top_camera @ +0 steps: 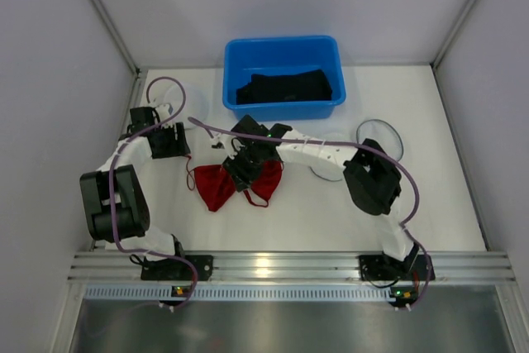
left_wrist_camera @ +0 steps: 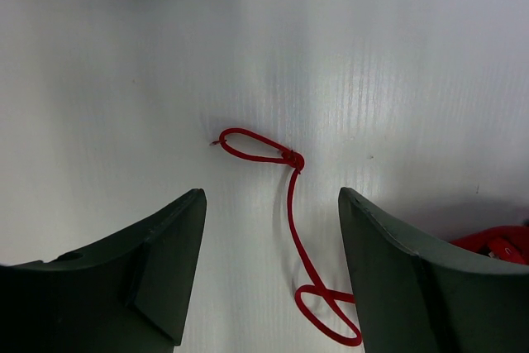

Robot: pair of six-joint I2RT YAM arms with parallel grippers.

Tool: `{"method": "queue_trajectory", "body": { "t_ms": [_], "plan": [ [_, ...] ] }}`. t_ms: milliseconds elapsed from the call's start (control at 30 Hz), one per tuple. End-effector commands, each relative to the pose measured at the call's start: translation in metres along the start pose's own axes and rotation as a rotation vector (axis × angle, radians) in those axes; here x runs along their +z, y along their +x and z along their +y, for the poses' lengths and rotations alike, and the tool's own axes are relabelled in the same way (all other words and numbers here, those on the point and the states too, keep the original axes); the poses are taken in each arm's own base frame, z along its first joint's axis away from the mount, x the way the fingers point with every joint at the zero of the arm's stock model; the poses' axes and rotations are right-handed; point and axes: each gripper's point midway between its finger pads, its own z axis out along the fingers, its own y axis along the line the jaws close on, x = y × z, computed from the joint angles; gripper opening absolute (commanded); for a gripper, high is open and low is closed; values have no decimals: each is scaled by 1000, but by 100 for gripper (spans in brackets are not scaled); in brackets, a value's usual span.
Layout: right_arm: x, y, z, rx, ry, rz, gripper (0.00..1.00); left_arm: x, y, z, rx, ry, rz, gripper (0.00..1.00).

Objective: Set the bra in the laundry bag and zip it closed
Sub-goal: Adjust the bra at the center of the board.

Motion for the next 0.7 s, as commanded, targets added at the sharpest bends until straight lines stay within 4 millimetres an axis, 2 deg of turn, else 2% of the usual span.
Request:
{"method": "queue_trajectory", "body": {
  "t_ms": [0,133,667],
  "plan": [
    [11,-14,-12,12,52,-13,43,-8,-17,-2,5,7,-75,71],
    [19,-14,-21,26,85,-5,43,-9,-17,-3,8,13,-77,72],
    [36,-7,-32,30,113,28,39,-7,-13,0,8,15,-70,73]
  ]
}}
